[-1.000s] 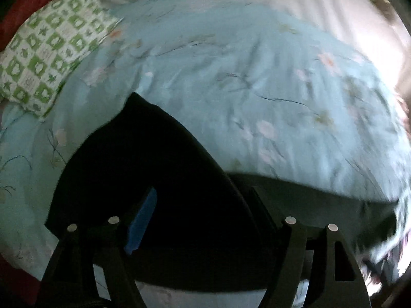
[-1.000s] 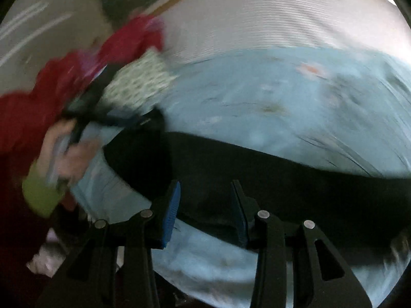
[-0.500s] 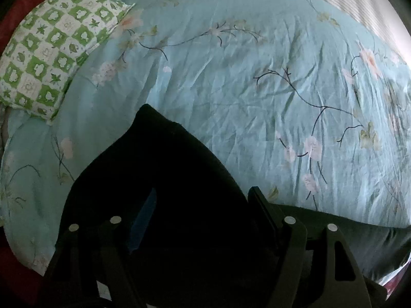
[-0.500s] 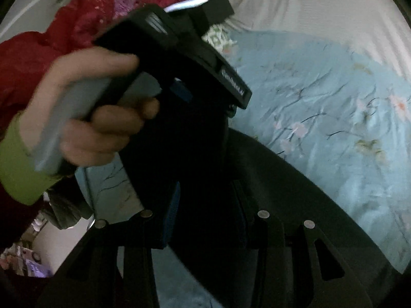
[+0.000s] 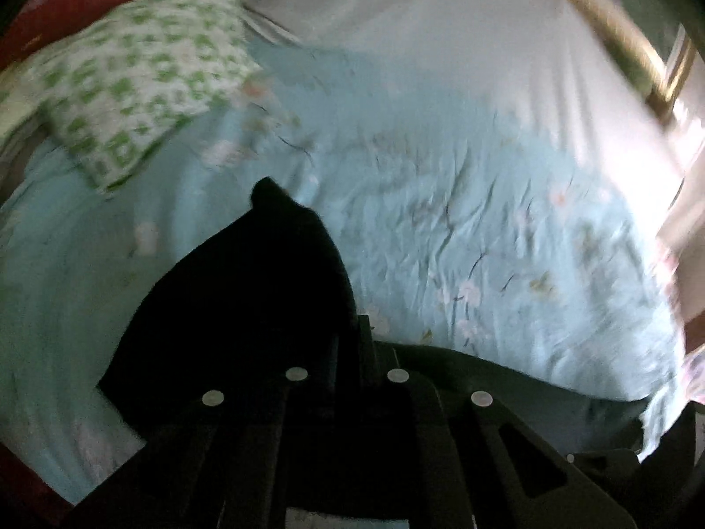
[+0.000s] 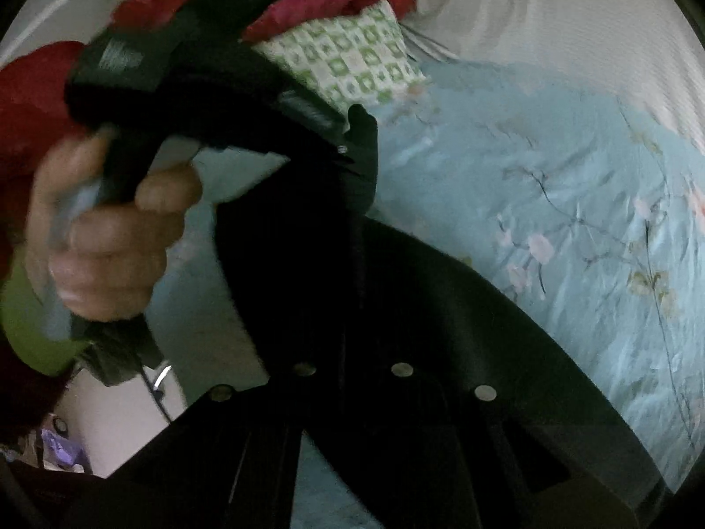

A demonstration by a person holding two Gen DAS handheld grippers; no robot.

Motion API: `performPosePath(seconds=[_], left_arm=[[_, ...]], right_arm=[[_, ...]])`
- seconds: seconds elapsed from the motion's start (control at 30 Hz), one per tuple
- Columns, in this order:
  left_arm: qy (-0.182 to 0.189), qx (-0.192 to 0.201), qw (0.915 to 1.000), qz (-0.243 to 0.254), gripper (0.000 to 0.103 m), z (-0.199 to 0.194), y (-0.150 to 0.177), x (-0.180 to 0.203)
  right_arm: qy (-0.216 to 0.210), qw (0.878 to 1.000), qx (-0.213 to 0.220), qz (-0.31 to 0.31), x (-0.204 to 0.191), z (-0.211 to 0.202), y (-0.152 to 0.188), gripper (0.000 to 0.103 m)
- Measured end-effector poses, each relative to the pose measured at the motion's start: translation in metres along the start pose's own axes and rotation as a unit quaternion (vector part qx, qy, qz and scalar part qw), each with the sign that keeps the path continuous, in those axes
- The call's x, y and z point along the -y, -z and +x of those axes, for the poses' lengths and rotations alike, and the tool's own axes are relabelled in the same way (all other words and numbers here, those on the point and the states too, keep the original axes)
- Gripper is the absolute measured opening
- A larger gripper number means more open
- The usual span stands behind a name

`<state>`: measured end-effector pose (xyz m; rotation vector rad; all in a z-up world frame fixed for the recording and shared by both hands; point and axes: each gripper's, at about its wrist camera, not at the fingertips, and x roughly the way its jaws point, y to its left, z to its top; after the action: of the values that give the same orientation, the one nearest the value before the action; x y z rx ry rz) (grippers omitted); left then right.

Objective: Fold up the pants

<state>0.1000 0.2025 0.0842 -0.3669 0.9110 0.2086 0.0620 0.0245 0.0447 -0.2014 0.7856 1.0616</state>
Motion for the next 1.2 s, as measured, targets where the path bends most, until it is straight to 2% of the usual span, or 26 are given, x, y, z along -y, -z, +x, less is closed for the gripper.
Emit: performPosePath(seconds=[0.1,0.2,0.4,0.67,0.87,0.93,1.0,1.17,1.2], left_arm=[[0.022,0.034,0.9982,-0.044,0.004,-0.023,0.023,-0.033],[0.029,0.054,0.9942,-0.088,0.004,-0.032,0.048,-0.065],[0.042,0.035,0.9883,-0.142,0.004,-0.016,0.083,-0.108],[0.047,0.019,0.9866,-0.155,0.005,0.001,0.100,-0.121],[0.044,0.015,0.9865,-0.157,0.006,0.009,0.102,-0.126],[0.042,0.013,0.9868,-0.156,0.007,0.011,0.102,-0.128],[0.039,0.010,0.9872,-0.155,0.013,0.013,0.104,-0.130],[0.030,0.008,0.9880,-0.151,0.018,0.004,0.108,-0.134],[0.027,0.008,0.9884,-0.149,0.022,0.001,0.109,-0.134]], right_arm=[[-0.010,0.999,0.003,-0.033,-0.025,-0.004,-0.001,0.006],[0.008,0.997,-0.012,-0.069,-0.044,0.006,0.004,0.006],[0.016,0.997,-0.042,-0.067,-0.047,0.028,0.011,0.006],[0.026,0.995,-0.065,-0.075,-0.053,0.038,0.016,0.006],[0.020,0.996,-0.068,-0.049,-0.047,0.045,0.016,0.006],[0.018,0.997,-0.066,-0.045,-0.046,0.047,0.016,0.007],[0.016,0.997,-0.068,-0.039,-0.044,0.049,0.017,0.008],[0.002,0.998,-0.066,-0.010,-0.035,0.050,0.020,0.018],[0.000,0.998,-0.066,-0.004,-0.034,0.048,0.021,0.023]])
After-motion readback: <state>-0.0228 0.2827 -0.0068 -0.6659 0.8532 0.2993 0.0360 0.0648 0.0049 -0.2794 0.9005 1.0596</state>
